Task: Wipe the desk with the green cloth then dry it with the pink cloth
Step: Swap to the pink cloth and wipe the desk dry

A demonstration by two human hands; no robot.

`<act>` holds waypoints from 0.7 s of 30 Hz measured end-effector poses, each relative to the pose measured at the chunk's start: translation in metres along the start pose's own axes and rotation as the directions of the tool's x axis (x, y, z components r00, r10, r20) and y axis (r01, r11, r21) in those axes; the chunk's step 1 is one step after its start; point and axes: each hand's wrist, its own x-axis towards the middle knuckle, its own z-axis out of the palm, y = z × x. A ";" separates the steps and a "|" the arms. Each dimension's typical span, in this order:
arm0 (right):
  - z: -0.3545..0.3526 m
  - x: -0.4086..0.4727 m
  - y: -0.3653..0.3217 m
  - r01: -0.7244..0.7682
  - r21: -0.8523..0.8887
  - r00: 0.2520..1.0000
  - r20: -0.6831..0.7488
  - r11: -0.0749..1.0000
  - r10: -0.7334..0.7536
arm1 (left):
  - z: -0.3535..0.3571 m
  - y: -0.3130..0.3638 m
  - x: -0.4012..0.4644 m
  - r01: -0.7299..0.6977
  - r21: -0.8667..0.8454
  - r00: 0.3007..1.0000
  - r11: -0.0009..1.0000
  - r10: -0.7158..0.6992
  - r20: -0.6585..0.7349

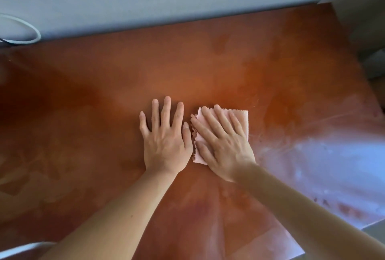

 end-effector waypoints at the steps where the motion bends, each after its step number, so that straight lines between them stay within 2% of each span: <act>1: -0.003 0.009 0.005 0.008 -0.010 1.000 0.016 1.000 -0.008 | 0.000 -0.001 0.000 -0.003 -0.002 1.000 1.000 0.003 -0.001; 7: -0.012 0.052 0.022 -0.122 -0.057 0.992 -0.008 0.991 0.122 | 0.000 -0.002 0.000 -0.006 -0.002 1.000 1.000 0.006 -0.005; 11: 0.001 0.000 -0.007 -0.187 0.028 0.980 -0.062 0.982 0.188 | -0.001 -0.003 0.000 -0.004 -0.025 1.000 1.000 0.004 -0.010; 16: 0.018 -0.084 -0.043 -0.072 0.053 0.997 0.002 0.996 0.072 | -0.004 -0.003 -0.001 -0.007 -0.099 0.999 0.995 0.002 -0.045; 19: 0.013 -0.070 -0.030 -0.015 0.014 0.998 0.067 1.000 0.014 | -0.007 -0.004 -0.002 -0.022 -0.151 1.000 0.988 0.019 -0.020; 21: 0.008 -0.047 -0.018 -0.030 -0.008 0.997 0.077 1.000 0.030 | -0.010 -0.007 -0.002 -0.039 -0.171 0.999 0.984 0.040 -0.001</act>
